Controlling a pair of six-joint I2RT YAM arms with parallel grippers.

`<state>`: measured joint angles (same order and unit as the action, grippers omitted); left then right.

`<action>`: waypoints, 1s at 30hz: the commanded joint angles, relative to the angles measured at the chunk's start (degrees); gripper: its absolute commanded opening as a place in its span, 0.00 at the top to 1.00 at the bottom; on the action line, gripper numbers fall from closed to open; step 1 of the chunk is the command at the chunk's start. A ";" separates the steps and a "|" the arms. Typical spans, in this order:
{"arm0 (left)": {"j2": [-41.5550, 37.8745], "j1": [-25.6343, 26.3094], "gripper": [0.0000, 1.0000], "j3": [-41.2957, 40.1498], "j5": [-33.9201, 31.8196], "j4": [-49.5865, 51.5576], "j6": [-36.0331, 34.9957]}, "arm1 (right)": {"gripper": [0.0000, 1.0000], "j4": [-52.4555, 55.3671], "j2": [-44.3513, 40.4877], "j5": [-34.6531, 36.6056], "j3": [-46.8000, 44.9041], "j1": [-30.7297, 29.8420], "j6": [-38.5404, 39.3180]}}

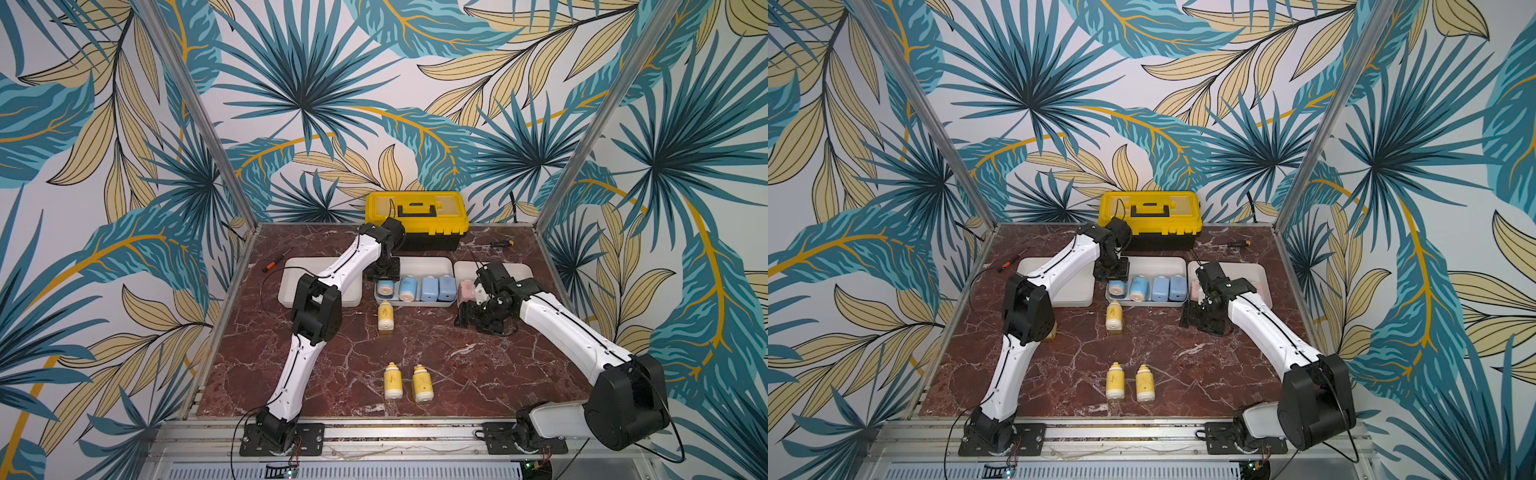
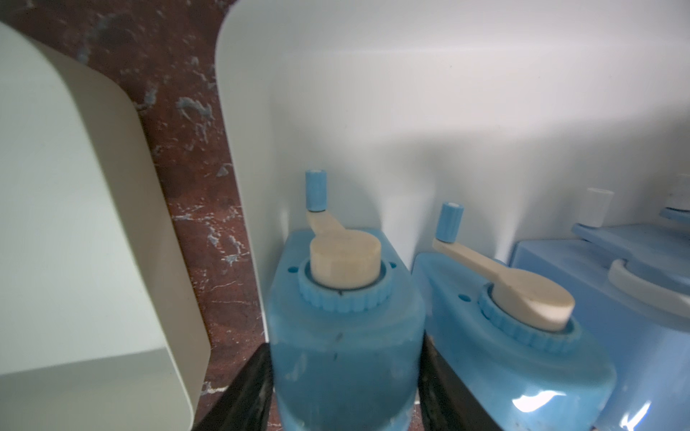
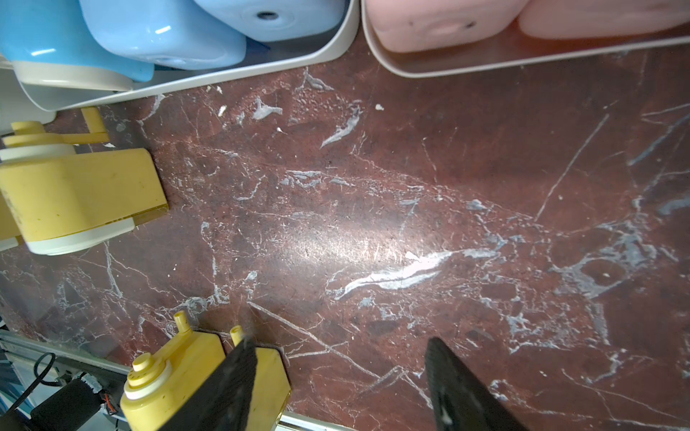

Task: Place the pencil sharpeners by color into the storage box
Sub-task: Adjust the pencil sharpener in the storage box.

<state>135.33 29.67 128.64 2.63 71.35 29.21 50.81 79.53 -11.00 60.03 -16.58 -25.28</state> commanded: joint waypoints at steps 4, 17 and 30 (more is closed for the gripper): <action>0.22 0.39 0.49 -0.35 -0.27 -0.06 1.15 | 0.27 -0.35 0.26 -0.43 -1.21 0.14 -0.30; -2.29 1.45 0.52 -2.90 -0.18 -0.07 1.90 | 0.27 -1.19 -1.26 -0.77 -2.64 0.14 -0.56; -5.50 1.93 0.52 -5.50 0.06 -0.07 2.52 | 0.27 -2.53 -1.53 -1.56 -3.59 0.14 -1.09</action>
<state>132.11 31.09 123.83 1.76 70.13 31.40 48.97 78.94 -11.99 57.89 -16.58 -25.54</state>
